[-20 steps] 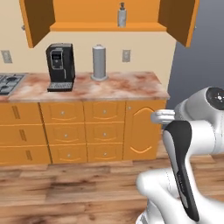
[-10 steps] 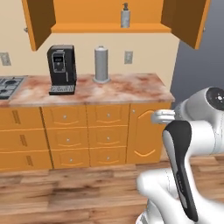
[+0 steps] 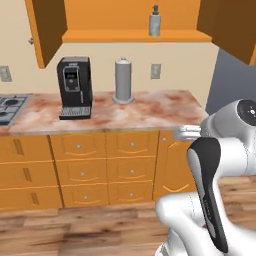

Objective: Locate and retrieve the soap dispenser and soap dispenser from the cabinet. Place them next to the sink.

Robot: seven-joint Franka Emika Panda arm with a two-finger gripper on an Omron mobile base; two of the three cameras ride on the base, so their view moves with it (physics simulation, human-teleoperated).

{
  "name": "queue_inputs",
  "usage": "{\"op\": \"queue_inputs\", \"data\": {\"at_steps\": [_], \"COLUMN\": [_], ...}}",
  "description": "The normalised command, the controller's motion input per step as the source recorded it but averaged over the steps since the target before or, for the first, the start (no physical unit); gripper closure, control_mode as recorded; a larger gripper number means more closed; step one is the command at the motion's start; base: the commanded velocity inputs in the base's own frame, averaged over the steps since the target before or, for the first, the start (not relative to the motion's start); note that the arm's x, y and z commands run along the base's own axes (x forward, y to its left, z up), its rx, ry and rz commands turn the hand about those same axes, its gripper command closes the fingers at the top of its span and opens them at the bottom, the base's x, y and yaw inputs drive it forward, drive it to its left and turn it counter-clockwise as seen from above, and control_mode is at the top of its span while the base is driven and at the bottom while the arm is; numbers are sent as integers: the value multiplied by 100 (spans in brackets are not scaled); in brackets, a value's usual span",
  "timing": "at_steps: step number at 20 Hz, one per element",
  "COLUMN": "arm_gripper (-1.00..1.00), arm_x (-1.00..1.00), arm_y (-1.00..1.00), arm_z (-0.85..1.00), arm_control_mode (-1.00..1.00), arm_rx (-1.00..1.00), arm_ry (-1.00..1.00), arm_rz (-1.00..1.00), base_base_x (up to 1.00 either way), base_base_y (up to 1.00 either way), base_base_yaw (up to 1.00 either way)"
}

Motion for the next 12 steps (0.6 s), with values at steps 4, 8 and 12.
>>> {"op": "queue_inputs", "data": {"at_steps": [4, 8, 12], "arm_gripper": [-100, -100, -100], "arm_x": [0, 0, 0], "arm_y": [0, 0, 0], "arm_z": [0, 0, 0], "arm_control_mode": [100, 100, 100], "arm_rx": [0, 0, 0], "arm_ry": [0, 0, 0], "arm_rz": [0, 0, 0], "base_base_x": [66, 76, 62], "base_base_y": [35, 17, 20], "base_base_yaw": [2, 6, 3]}}
